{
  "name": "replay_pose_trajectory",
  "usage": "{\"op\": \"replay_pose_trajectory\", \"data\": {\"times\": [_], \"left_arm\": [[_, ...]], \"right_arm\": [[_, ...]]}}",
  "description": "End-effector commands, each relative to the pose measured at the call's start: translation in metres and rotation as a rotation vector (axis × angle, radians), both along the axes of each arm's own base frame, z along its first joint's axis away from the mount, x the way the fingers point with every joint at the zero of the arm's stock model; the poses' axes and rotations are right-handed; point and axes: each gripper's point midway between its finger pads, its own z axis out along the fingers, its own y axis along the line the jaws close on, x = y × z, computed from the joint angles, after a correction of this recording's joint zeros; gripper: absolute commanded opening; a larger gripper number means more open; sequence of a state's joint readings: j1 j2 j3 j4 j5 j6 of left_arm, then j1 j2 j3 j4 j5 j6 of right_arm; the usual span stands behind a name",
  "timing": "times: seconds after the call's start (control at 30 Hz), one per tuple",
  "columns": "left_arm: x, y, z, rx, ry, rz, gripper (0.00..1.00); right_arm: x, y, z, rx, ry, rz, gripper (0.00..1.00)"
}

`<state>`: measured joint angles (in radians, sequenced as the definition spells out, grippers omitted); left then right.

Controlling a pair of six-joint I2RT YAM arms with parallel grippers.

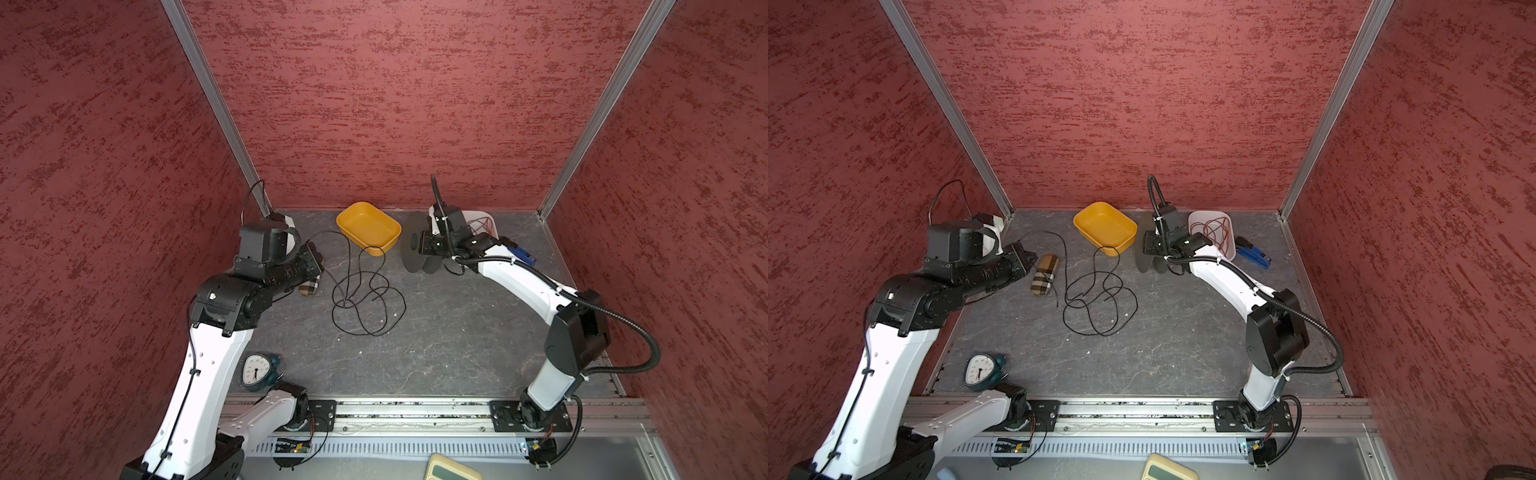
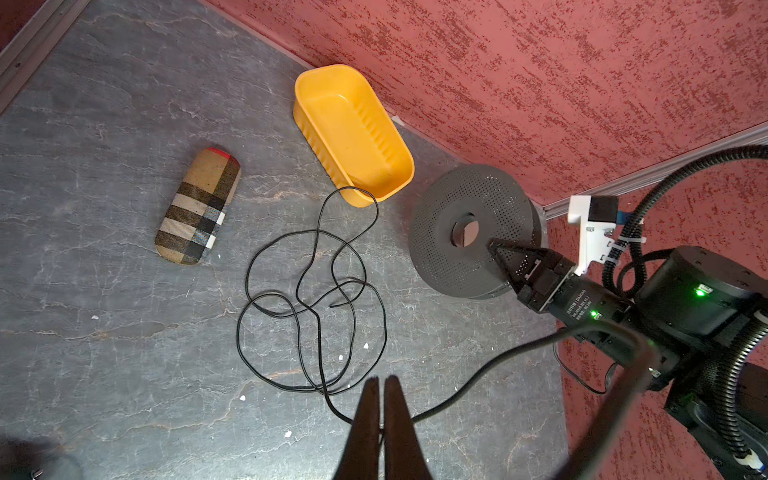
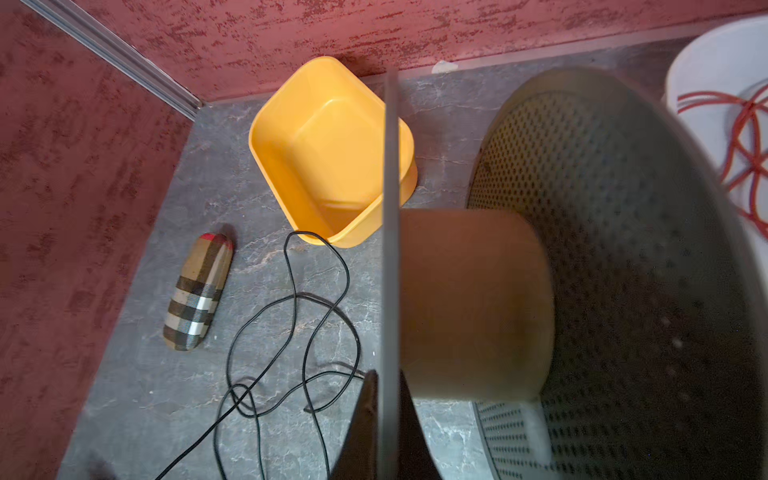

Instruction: Wrap the cables

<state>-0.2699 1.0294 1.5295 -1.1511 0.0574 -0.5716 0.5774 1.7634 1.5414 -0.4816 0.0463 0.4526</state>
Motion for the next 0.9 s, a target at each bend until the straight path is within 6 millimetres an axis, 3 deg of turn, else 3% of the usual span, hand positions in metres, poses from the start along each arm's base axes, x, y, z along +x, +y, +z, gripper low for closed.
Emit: {"op": "replay_pose_trajectory", "data": {"times": [0.0,0.37,0.87], "left_arm": [[-0.001,0.003,0.003,0.016,-0.011,0.017,0.0],[-0.004,0.005,0.001,0.033,0.005,0.013,0.0],[-0.002,0.001,-0.004,0.021,0.019,0.008,0.0]], "right_arm": [[0.013,-0.01,0.007,-0.175,-0.073,-0.08,0.0],[0.032,0.01,-0.011,-0.299,-0.068,-0.154,0.0],[0.043,0.027,-0.024,-0.216,-0.059,-0.19,0.0]]}}
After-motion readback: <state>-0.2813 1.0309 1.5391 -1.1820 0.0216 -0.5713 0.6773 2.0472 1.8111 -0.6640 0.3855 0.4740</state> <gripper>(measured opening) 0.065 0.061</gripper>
